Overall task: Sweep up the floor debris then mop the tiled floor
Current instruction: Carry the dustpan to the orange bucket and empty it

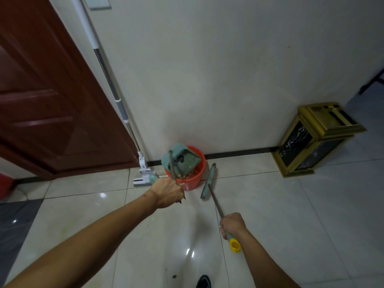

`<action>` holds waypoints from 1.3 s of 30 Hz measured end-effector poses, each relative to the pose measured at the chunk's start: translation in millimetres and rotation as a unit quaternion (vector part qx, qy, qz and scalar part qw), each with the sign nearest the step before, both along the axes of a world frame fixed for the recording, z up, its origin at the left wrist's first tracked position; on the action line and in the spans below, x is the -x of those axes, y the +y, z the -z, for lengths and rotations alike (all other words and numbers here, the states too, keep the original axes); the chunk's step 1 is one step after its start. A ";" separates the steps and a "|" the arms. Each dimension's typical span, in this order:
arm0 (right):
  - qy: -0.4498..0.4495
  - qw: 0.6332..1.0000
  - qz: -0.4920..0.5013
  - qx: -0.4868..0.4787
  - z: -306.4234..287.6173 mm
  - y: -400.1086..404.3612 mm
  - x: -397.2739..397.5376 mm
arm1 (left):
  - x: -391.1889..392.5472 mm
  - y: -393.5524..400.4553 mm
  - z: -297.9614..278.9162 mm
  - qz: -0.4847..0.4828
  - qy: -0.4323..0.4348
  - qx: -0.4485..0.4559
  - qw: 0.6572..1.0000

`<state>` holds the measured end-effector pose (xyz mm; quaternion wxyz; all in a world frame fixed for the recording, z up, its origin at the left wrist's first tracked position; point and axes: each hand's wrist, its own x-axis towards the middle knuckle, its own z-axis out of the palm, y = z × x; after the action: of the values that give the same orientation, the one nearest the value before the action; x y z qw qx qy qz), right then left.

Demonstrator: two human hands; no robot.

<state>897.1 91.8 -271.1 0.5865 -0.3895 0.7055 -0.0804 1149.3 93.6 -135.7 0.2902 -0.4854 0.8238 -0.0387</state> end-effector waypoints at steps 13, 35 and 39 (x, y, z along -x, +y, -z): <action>0.021 1.000 -0.022 0.009 4.5 26.7 14.4 | 26.2 21.2 -2.0 0.022 -0.023 -0.003 0.999; 0.011 0.995 -0.079 0.060 -33.8 175.7 72.4 | 35.5 212.4 -46.0 -0.266 0.163 0.207 0.927; 0.020 0.991 -0.123 0.053 -33.2 199.7 82.0 | 47.3 272.7 -33.5 -0.332 0.180 0.224 0.899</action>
<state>815.1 291.5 -237.9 0.5564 -0.5056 0.6584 -0.0367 1102.0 366.3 -102.2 0.0170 -0.7815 0.6226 -0.0356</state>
